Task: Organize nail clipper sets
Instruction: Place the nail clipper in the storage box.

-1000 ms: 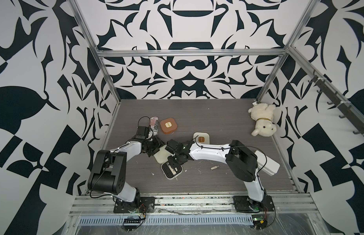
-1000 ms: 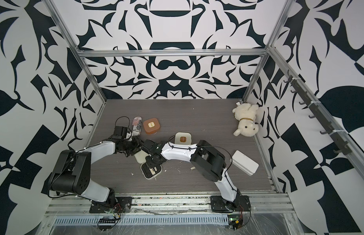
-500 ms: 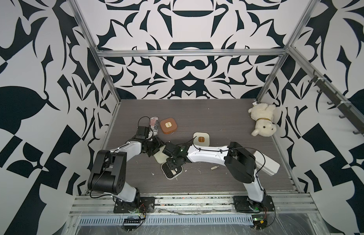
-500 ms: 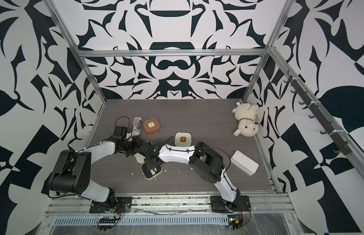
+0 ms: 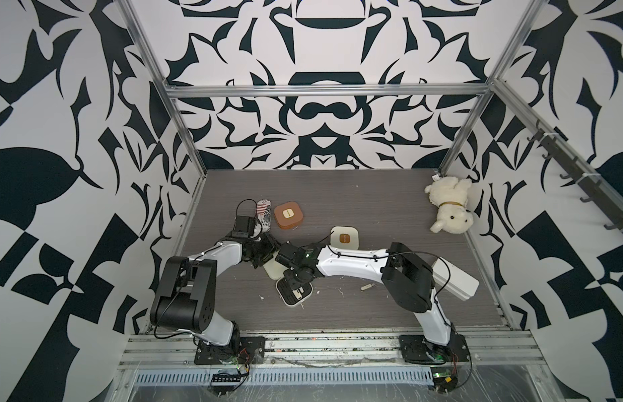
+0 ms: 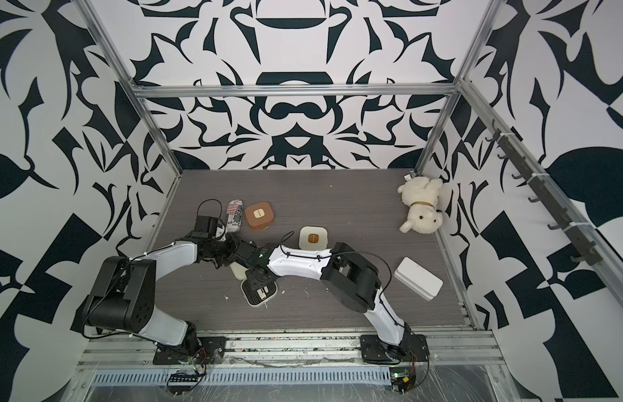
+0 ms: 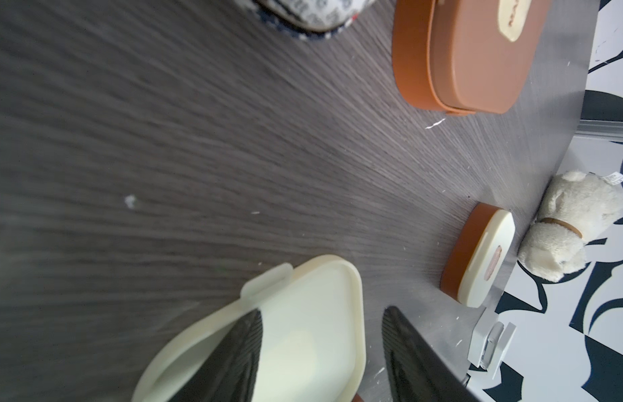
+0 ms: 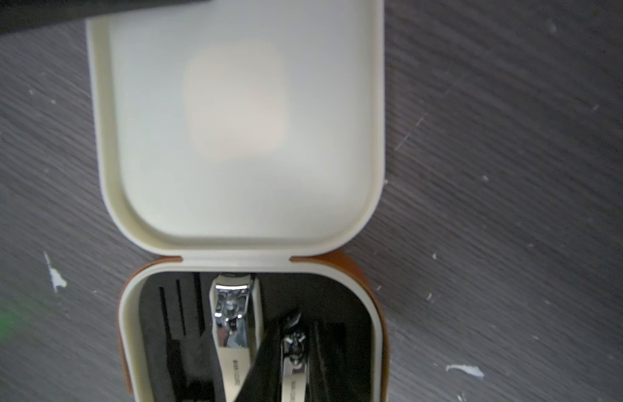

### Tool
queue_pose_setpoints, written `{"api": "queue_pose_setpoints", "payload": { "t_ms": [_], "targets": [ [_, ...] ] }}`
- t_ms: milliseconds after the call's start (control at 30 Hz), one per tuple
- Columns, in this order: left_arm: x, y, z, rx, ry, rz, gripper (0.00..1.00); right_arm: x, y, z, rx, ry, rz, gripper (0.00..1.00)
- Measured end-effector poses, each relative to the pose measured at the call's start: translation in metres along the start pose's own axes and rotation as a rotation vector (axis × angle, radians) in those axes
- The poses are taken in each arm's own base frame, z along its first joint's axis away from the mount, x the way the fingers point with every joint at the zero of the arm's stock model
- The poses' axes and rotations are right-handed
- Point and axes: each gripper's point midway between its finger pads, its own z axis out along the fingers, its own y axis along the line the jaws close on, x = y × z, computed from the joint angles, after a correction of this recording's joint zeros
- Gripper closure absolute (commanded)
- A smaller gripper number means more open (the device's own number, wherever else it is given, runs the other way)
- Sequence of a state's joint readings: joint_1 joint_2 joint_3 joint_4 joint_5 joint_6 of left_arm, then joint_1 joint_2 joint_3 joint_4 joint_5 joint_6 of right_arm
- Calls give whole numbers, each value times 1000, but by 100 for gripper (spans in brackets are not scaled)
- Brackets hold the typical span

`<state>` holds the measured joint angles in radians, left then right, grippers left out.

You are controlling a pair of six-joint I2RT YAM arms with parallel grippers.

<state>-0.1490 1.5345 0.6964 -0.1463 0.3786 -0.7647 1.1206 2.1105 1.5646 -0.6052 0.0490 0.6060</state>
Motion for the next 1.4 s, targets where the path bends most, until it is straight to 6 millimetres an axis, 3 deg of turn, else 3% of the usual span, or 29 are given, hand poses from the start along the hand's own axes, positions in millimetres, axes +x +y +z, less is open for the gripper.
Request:
{"api": "queue_pose_setpoints", "payload": {
  "t_ms": [867, 1067, 1200, 1400],
  "targets": [
    [1, 0, 1, 2, 5, -1, 41, -20, -3, -6, 11, -31, 15, 72],
    [1, 0, 1, 2, 5, -1, 41, -22, -3, -17, 3, -50, 16, 79],
    [1, 0, 1, 2, 5, -1, 40, -18, -5, -26, -4, -54, 20, 90],
    [1, 0, 1, 2, 6, -1, 40, -10, -4, -24, -14, -34, 21, 94]
  ]
}}
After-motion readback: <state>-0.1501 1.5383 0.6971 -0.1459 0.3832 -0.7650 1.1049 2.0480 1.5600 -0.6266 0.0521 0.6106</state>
